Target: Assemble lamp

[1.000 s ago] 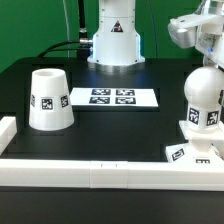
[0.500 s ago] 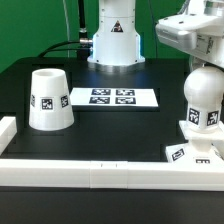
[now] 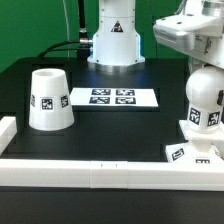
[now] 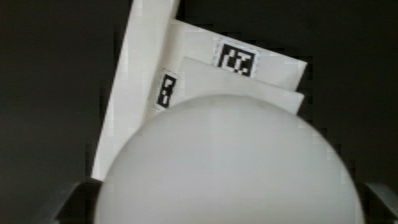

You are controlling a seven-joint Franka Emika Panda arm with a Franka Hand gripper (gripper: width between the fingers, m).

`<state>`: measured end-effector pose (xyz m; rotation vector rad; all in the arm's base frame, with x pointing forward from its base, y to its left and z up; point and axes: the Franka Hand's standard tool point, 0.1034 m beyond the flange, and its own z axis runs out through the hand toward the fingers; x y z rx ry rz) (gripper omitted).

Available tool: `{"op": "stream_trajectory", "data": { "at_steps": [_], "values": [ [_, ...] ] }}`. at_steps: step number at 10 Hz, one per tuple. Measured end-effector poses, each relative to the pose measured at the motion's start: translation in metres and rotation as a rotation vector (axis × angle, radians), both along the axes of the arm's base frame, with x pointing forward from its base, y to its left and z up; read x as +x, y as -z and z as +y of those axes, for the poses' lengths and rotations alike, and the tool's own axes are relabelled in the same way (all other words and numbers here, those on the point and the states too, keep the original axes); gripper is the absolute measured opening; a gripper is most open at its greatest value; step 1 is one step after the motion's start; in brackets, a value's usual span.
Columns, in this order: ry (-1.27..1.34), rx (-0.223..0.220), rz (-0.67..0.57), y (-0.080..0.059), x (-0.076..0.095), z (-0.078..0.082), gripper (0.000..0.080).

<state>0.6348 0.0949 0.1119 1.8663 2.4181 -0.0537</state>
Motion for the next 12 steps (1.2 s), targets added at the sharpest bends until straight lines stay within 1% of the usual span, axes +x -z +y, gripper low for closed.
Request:
{"op": "stream_trajectory", "data": {
  "at_steps": [2,5,6,12],
  "values": [
    [0.060,0.003,0.005,0.0000,-0.0009,-0.0059,0.0574],
    [0.302,0.025,-0.004,0.0004,-0.0012,-0.0093,0.0577],
    [0.393,0.040,-0.006,0.0002,-0.0005,-0.0095,0.0577],
    [0.753,0.052,-0.030,0.0006,-0.0006,-0.0092,0.0577]
  ]
}}
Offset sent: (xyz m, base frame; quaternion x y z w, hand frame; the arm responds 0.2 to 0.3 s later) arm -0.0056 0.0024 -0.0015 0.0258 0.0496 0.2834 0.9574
